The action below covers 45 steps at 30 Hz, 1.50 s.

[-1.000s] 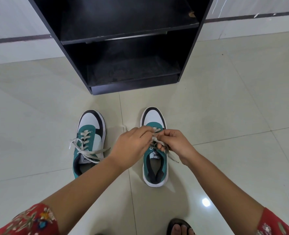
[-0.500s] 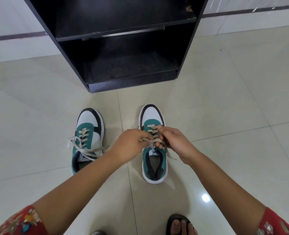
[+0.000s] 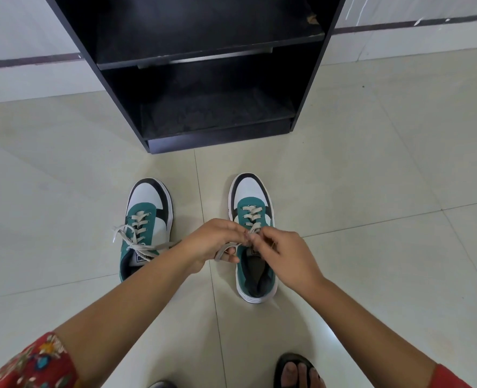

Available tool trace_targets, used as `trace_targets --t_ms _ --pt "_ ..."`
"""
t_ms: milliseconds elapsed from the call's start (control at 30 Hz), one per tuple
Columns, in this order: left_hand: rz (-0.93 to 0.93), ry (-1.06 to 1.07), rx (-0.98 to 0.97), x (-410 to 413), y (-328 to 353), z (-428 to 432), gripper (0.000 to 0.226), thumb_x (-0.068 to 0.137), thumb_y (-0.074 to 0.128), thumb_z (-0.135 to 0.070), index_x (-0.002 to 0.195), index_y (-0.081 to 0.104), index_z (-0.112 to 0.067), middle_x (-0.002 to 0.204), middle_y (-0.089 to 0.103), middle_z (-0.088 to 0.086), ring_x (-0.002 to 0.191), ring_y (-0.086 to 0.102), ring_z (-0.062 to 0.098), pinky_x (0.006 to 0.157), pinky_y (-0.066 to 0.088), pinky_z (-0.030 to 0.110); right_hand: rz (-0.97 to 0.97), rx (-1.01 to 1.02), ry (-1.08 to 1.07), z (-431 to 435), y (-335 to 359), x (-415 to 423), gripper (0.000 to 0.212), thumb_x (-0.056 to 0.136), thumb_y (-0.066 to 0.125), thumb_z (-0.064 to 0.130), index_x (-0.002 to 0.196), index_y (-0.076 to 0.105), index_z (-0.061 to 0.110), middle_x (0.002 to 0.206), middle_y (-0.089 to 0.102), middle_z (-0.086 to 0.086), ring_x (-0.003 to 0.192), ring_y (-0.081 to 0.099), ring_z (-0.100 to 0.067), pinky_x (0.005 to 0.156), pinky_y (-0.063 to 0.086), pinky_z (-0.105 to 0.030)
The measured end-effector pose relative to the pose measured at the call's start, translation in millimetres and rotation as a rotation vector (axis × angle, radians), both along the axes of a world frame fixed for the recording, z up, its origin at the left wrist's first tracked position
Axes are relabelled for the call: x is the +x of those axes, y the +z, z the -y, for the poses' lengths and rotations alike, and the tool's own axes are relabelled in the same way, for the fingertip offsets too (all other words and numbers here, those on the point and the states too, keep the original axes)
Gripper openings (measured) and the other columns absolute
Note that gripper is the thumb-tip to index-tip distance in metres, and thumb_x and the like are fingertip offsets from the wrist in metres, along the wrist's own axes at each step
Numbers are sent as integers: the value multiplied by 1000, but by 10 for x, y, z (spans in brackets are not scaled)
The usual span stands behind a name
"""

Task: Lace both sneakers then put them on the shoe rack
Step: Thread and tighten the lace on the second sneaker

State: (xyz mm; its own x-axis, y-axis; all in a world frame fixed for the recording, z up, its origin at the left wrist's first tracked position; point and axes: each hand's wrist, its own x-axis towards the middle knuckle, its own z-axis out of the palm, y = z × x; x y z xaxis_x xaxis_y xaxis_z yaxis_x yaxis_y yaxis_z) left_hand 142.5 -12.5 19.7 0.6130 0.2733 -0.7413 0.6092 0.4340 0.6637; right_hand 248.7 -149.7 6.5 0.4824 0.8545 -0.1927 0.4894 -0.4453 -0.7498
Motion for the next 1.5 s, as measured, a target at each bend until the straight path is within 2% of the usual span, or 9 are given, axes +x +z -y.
trace_targets --t_ms 200,433,633,700,900,1233,1367,1433,1500 --pt "20 85 59 -20 -54 -56 16 85 58 1 95 70 -3 84 69 13 70 65 17 72 58 27 -318 22 -156 -62 -125 142 37 93 51 24 56 52 24 52 53 8 51 48 -12 59 41 -31" --pt "-75 -10 386 -290 -294 -140 12 86 59 -3 83 68 -10 74 64 3 65 55 10 64 51 20 -674 -1 -529 80 -130 369 40 91 48 16 51 43 18 44 36 5 45 46 -13 56 36 -28" --pt "-47 -66 580 -312 -363 -100 17 87 59 -10 78 67 -22 76 66 -1 71 58 13 72 53 33 -1362 220 -693 70 -143 334 44 93 46 20 49 42 18 66 67 3 57 62 -9 50 47 -18" --pt "-58 -76 681 -319 -378 -122 13 87 60 -13 83 70 -19 78 67 0 68 57 11 77 53 36 -1442 255 -761 52 -145 354 45 93 44 17 48 41 18 67 67 0 51 61 -9 45 48 -16" --pt "-70 -272 969 -360 -384 -97 18 91 54 -21 97 71 -21 89 62 -1 76 55 14 72 47 31 -1298 187 -850 74 -222 476 35 91 41 13 58 32 19 52 49 3 41 48 -10 38 41 -15" --pt "-84 -261 957 -369 -437 -112 17 91 55 -21 93 72 -19 83 58 -5 72 53 15 68 45 31 -1236 90 -837 171 -224 526 32 91 41 12 61 33 19 48 47 6 36 37 -5 34 30 -15" --pt "-64 -77 790 -439 -426 -61 11 89 58 -22 95 68 -23 90 63 -5 77 62 20 71 57 43 -888 -98 -500 220 -189 423 22 93 51 29 77 57 15 80 65 2 65 54 -10 63 43 -23" --pt "-44 54 581 -399 -360 72 21 89 59 -25 110 61 -25 101 64 -2 85 64 20 70 59 41 -745 -145 -340 237 -200 336 17 85 65 27 90 53 17 100 66 0 91 61 -13 75 47 -24" --pt "-56 111 375 -310 -301 226 44 86 62 -31 127 49 -28 115 58 -3 99 61 20 71 58 37 -625 -156 -225 243 -252 243 42 75 76 14 104 45 18 112 59 1 103 58 -14 79 48 -20"
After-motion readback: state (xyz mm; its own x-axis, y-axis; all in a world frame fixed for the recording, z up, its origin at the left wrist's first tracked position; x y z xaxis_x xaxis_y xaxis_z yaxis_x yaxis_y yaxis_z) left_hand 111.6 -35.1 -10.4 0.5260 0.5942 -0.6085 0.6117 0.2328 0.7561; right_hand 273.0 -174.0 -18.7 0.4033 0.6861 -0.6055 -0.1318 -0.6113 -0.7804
